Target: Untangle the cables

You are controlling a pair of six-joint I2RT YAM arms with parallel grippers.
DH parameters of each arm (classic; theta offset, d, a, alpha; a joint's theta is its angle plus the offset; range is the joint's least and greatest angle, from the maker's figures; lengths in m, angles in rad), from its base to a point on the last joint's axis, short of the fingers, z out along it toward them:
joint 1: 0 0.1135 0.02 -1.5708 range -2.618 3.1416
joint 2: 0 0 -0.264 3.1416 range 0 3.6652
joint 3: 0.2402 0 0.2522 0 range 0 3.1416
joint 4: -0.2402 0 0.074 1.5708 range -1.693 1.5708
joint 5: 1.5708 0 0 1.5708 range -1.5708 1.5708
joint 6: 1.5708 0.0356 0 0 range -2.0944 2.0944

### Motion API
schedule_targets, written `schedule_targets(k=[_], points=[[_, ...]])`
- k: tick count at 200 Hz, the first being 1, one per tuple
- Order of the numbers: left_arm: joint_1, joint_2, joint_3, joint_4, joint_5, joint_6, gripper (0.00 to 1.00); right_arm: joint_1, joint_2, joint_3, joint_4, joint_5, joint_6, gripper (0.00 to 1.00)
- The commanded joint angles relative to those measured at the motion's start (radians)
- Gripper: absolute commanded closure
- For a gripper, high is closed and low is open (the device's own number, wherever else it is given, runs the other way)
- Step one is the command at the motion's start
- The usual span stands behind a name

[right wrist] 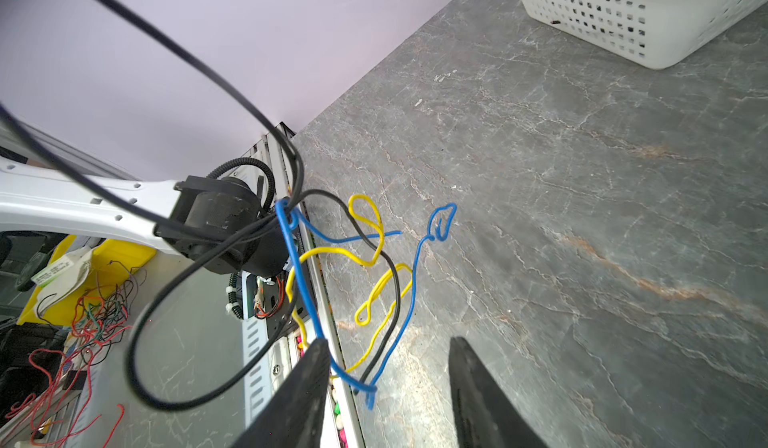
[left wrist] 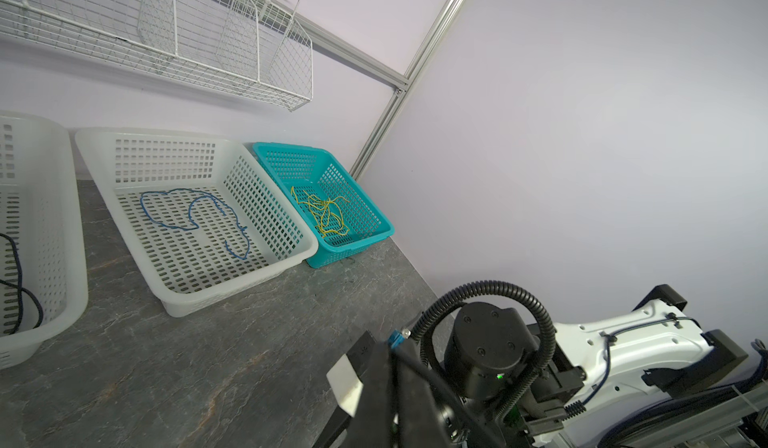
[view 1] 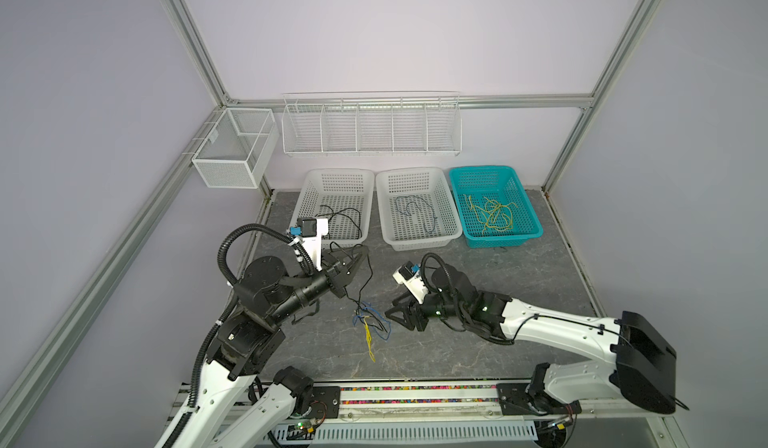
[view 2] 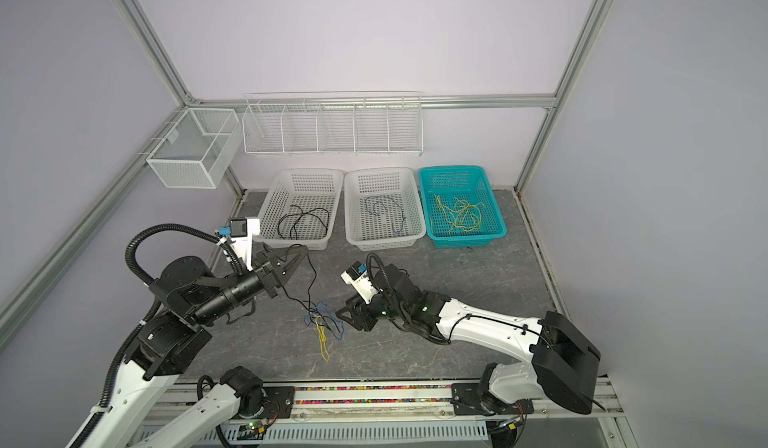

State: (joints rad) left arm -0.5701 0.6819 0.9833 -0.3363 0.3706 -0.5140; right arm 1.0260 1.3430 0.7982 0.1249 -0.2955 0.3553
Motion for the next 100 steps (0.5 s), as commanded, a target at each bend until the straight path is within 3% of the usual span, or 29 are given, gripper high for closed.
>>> schedule_targets(k=[1, 74, 83, 100], points=[[-0.002, -0.001, 0.039, -0.003, 0.004, 0.014, 1.0, 0.012, 0.007, -0.019, 0.038, -0.057, 0.006, 0.5], [-0.002, -0.007, 0.042, -0.01, -0.009, 0.017, 1.0, 0.051, 0.097, -0.005, 0.123, -0.099, 0.034, 0.53], [-0.002, -0.007, 0.04, -0.008, -0.01, 0.016, 1.0, 0.057, 0.113, 0.001, 0.125, -0.099, 0.034, 0.57], [-0.002, -0.01, 0.048, -0.014, -0.019, 0.022, 1.0, 0.063, 0.13, 0.008, 0.114, -0.069, 0.036, 0.78]])
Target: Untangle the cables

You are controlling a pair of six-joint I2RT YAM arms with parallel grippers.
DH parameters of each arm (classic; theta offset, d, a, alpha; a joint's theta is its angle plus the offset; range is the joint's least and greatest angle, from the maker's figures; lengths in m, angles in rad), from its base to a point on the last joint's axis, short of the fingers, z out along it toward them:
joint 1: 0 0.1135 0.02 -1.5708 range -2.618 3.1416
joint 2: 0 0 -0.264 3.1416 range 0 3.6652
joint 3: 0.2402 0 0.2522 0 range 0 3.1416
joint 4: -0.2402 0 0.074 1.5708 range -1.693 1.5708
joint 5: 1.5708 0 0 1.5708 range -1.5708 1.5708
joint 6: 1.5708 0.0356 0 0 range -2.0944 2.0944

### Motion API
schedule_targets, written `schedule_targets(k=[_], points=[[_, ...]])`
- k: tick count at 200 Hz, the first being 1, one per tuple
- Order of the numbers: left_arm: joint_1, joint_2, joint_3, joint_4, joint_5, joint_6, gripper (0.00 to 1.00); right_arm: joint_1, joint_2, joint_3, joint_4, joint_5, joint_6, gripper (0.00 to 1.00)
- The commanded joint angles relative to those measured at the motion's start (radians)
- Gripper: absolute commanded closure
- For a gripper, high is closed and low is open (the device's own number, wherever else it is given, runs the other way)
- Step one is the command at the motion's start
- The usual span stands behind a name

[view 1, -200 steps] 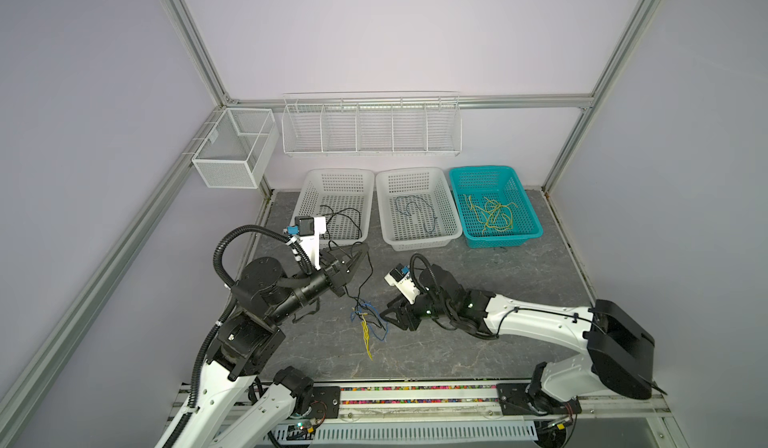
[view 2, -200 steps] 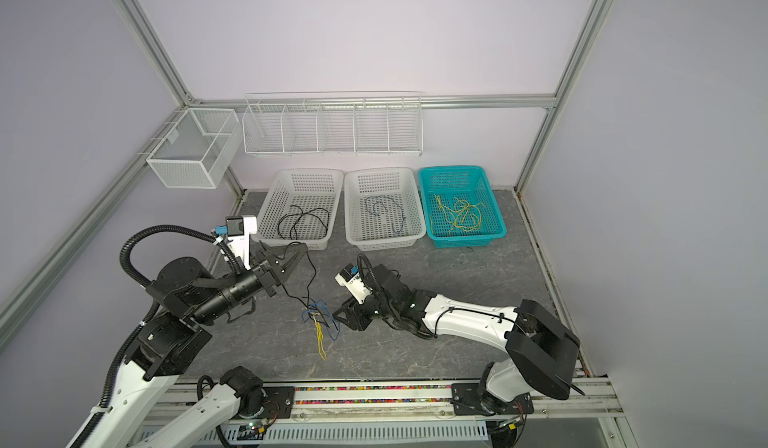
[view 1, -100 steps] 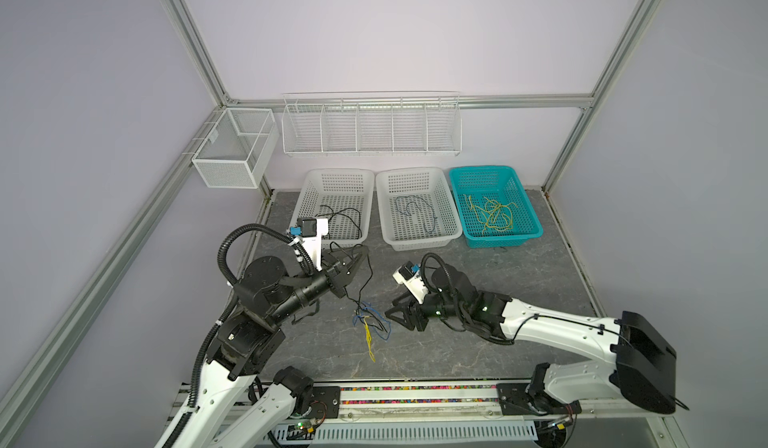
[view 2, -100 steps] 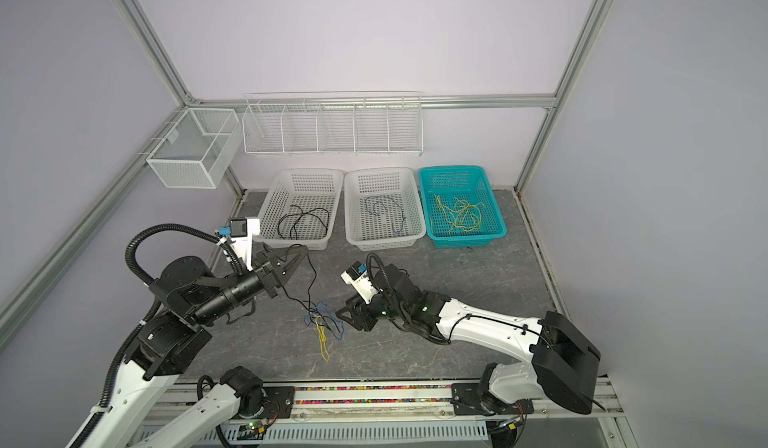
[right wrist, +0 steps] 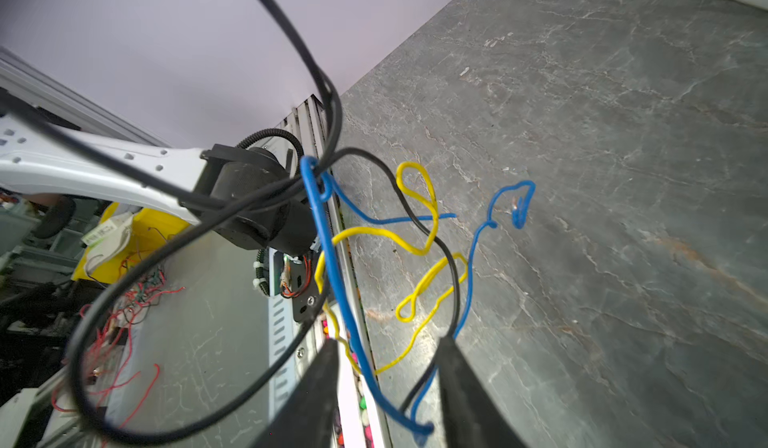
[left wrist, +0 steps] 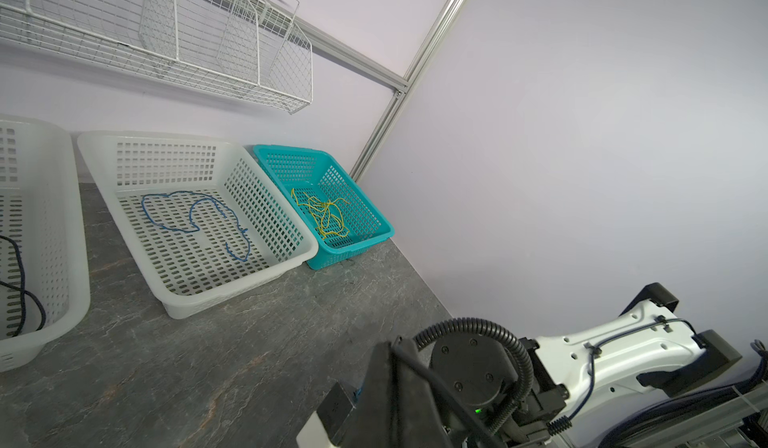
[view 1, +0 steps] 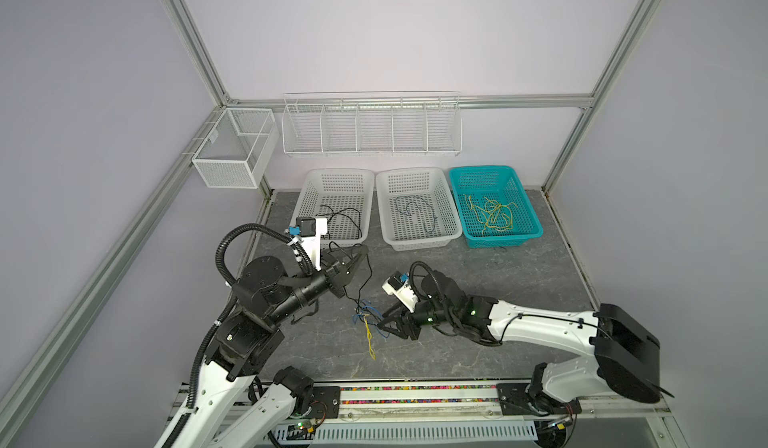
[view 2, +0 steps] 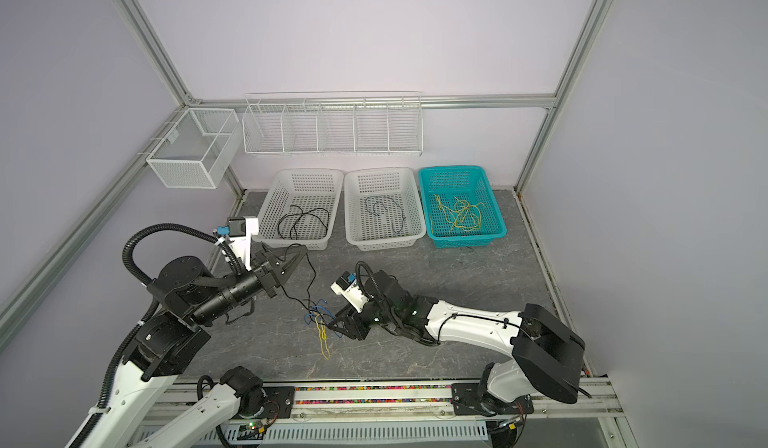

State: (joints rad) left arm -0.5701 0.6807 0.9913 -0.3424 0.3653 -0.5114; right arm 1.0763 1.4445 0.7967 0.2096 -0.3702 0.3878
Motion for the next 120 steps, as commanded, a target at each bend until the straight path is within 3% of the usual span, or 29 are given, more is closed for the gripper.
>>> schedule_targets(k=[1, 21, 41, 120], points=[[-0.002, -0.009, 0.041, -0.009, -0.015, 0.021, 1.0, 0.013, 0.028, 0.009, 0.03, 0.008, 0.003, 0.79], [-0.002, -0.007, 0.091, -0.079, -0.054, 0.061, 1.0, 0.011, 0.014, -0.012, 0.002, 0.098, 0.01, 0.93], [0.0, -0.009, 0.168, -0.168, -0.132, 0.103, 1.0, -0.005, -0.001, -0.053, -0.017, 0.173, 0.033, 0.93], [0.001, 0.04, 0.389, -0.339, -0.334, 0.186, 1.0, -0.12, -0.01, -0.214, 0.008, 0.204, 0.121, 0.93]])
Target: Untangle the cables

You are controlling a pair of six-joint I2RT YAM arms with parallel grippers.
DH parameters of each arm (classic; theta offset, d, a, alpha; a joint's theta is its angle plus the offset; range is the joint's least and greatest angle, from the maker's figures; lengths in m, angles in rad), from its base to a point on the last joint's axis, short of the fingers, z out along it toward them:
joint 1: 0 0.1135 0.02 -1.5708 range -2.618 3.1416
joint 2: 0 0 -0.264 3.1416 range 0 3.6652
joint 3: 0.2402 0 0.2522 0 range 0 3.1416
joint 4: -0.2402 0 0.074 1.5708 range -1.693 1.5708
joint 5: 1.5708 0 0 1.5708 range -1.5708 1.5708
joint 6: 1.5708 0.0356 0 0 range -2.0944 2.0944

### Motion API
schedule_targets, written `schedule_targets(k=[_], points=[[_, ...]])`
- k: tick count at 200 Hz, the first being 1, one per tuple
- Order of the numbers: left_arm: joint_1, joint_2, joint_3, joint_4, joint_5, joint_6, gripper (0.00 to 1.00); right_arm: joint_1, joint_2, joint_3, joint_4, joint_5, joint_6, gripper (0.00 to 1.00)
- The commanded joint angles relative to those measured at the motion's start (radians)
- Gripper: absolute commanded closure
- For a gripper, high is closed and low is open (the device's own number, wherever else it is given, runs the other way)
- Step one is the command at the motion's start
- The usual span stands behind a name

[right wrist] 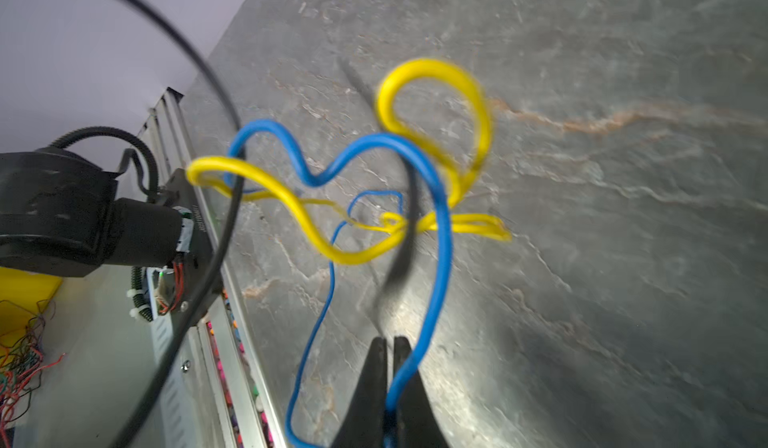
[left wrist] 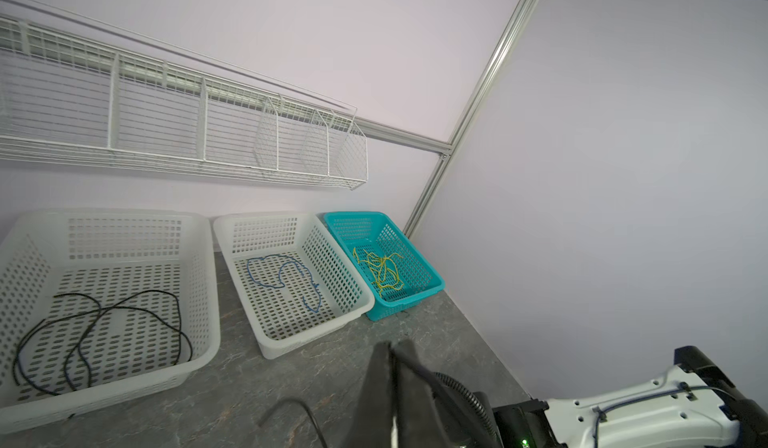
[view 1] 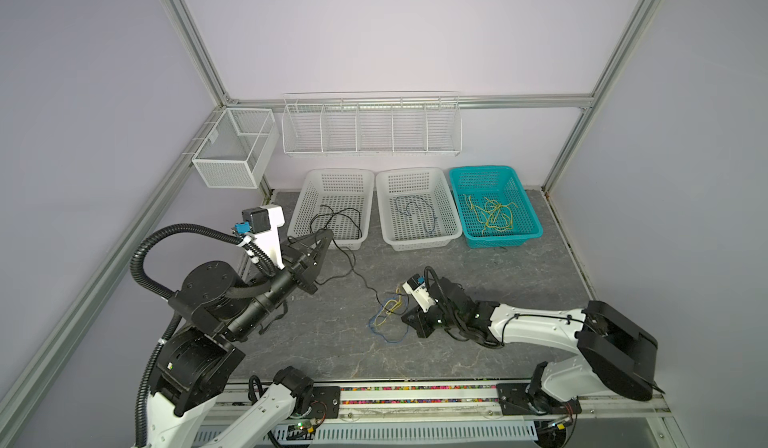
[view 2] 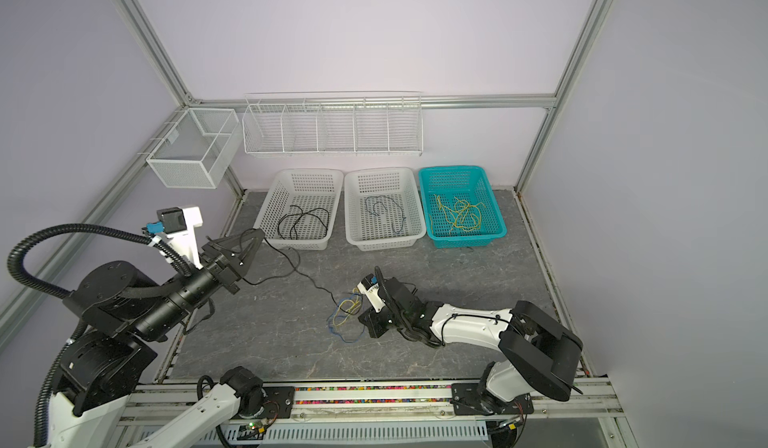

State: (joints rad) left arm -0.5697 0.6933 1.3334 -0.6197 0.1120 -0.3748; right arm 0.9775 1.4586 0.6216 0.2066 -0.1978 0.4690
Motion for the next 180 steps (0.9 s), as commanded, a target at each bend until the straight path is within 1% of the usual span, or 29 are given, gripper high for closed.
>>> schedule_targets(k=[1, 25, 42, 78, 103, 132, 150, 180], points=[[0.001, 0.028, 0.049, -0.063, -0.082, 0.05, 1.0, -0.022, -0.024, -0.041, 0.011, 0.032, 0.04, 0.93], [0.001, 0.055, 0.082, -0.069, -0.109, 0.079, 1.0, -0.047, -0.032, -0.069, 0.018, 0.054, 0.048, 0.93], [0.002, 0.116, 0.111, -0.068, -0.141, 0.104, 1.0, -0.066, -0.036, -0.088, 0.023, 0.056, 0.047, 0.93], [0.021, 0.21, 0.235, -0.075, -0.235, 0.204, 1.0, -0.108, -0.041, -0.132, 0.021, 0.092, 0.051, 0.93], [0.055, 0.281, 0.372, -0.076, -0.234, 0.226, 1.0, -0.132, -0.011, -0.148, 0.023, 0.095, 0.048, 0.93], [0.054, 0.358, 0.535, -0.087, -0.228, 0.229, 1.0, -0.134, 0.043, -0.15, 0.056, 0.107, 0.062, 0.93], [0.049, 0.382, 0.585, -0.074, -0.231, 0.231, 1.0, -0.134, 0.061, -0.152, 0.074, 0.101, 0.059, 0.93], [0.007, 0.428, 0.636, -0.08, -0.254, 0.283, 1.0, -0.134, 0.077, -0.154, 0.097, 0.086, 0.055, 0.93]])
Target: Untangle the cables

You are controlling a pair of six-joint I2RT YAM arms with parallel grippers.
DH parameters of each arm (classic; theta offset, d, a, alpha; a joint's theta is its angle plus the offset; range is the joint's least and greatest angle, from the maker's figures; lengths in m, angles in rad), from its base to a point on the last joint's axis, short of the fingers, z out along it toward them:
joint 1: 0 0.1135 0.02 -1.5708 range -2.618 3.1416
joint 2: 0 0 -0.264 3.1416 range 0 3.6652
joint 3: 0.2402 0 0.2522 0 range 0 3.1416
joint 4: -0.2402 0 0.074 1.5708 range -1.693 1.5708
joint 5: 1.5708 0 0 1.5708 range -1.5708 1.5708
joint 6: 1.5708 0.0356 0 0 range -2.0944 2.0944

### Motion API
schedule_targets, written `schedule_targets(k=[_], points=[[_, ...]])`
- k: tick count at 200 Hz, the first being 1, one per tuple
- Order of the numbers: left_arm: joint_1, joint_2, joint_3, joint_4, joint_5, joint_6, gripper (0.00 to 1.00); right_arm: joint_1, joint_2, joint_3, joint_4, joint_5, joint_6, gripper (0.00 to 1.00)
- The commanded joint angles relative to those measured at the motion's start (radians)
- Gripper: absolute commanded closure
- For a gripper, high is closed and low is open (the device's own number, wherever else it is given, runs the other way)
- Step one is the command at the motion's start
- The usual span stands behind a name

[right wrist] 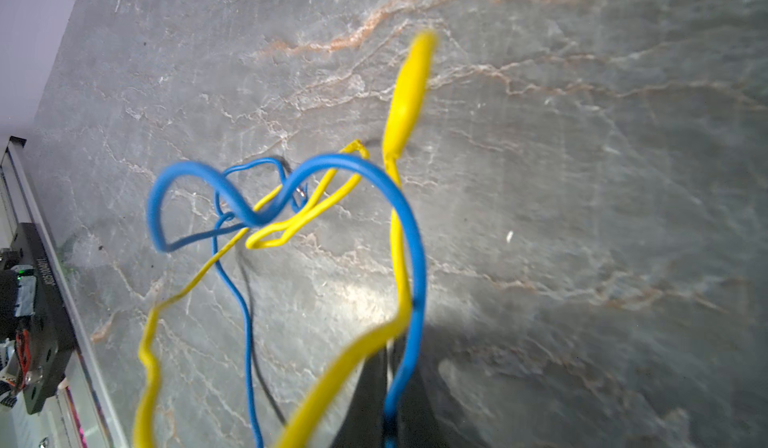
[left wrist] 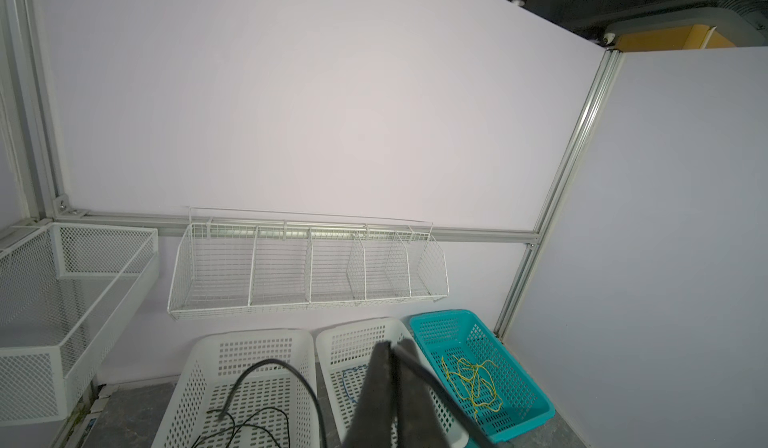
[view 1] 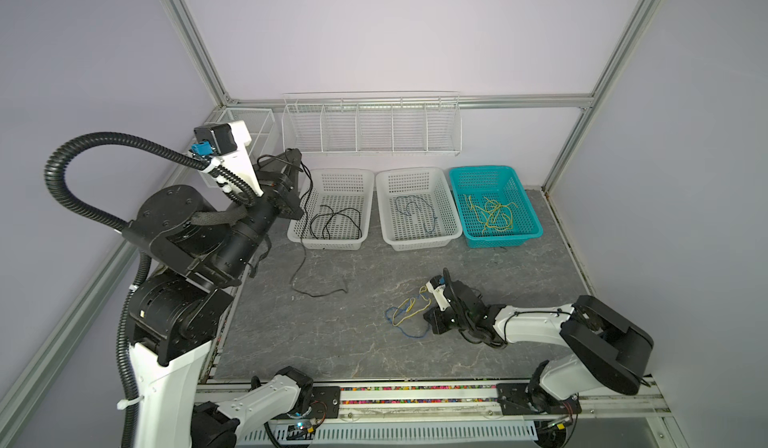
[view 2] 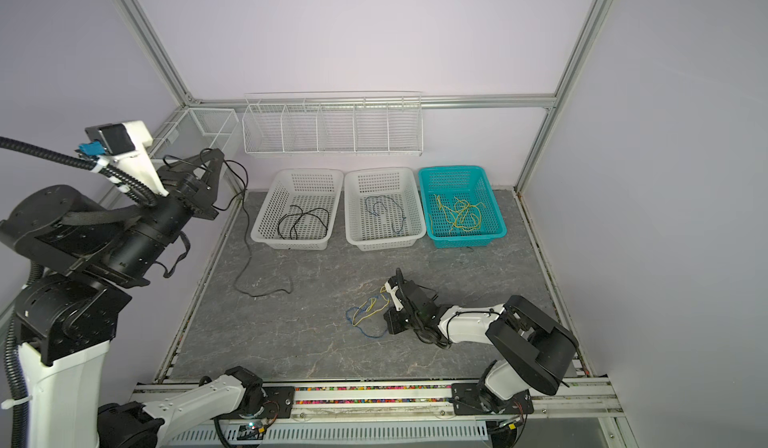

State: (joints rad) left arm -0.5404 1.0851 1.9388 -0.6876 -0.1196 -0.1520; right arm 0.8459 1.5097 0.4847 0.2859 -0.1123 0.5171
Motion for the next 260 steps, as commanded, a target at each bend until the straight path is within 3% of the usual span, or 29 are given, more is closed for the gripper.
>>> schedule_targets(k=[1, 70, 115, 177, 218, 260], points=[[-0.022, 0.038, 0.029, -0.012, -0.023, 0.061, 1.0, -0.003, 0.026, -0.017, 0.018, 0.0, 0.006, 0.93], [-0.026, 0.192, 0.062, 0.049, -0.108, 0.221, 1.0, 0.005, -0.013, -0.026, 0.051, -0.064, -0.009, 0.93], [0.005, 0.274, 0.031, 0.183, -0.161, 0.308, 1.0, 0.016, -0.066, -0.018, 0.014, -0.084, -0.021, 0.93], [0.145, 0.387, -0.042, 0.355, -0.133, 0.304, 1.0, 0.033, -0.155, 0.001, -0.055, -0.092, -0.045, 0.93], [0.26, 0.427, -0.18, 0.48, -0.079, 0.239, 1.0, 0.052, -0.182, 0.016, -0.079, -0.103, -0.045, 0.93], [0.337, 0.501, -0.221, 0.54, -0.071, 0.194, 1.0, 0.1, -0.262, 0.051, -0.172, -0.088, -0.071, 0.93]])
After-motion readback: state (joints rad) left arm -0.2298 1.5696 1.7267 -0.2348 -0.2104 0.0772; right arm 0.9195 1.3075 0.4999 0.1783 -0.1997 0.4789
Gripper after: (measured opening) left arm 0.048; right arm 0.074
